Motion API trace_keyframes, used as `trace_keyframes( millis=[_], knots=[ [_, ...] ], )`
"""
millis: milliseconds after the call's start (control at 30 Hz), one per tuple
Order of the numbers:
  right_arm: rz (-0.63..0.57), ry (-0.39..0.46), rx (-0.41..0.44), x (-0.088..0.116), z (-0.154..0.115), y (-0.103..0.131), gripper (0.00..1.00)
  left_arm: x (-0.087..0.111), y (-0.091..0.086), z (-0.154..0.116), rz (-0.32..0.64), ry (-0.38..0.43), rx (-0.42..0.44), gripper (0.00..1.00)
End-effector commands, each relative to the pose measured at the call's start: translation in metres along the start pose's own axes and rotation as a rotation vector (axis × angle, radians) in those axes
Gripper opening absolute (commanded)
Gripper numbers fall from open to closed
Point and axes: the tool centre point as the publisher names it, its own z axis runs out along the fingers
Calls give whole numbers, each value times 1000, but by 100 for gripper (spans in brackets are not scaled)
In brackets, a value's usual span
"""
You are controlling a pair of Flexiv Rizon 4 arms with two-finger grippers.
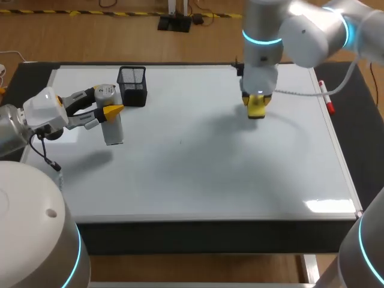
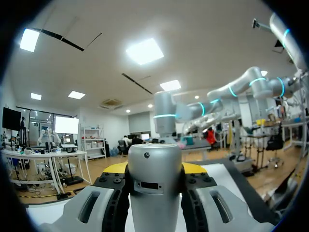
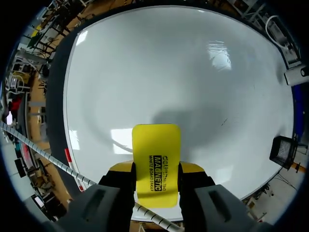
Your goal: Pick up the inspection probe, press it on each red-marked spot on the whiteboard one by one, put down the probe, pick up the eraser, and wipe off all the red marks.
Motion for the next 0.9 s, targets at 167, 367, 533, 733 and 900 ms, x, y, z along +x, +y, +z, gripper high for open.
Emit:
trace_keyframes(
  millis=[167, 367, 533, 733, 900],
  knots=[
    [-33, -22, -56, 6, 9, -31, 0, 0, -1, 0, 1, 0, 0, 0],
    [-42, -43, -70, 5, 12, -37, 0, 0, -1, 0, 1, 0, 0, 0],
    [-60, -48, -71, -2, 12, -36, 0, 0, -1, 0, 1, 0, 0, 0],
    [-74, -43, -65, -11, 12, -30, 0, 0, -1, 0, 1, 0, 0, 0],
    [-84, -44, -68, -18, 16, -28, 0, 0, -1, 0, 1, 0, 0, 0]
  ],
)
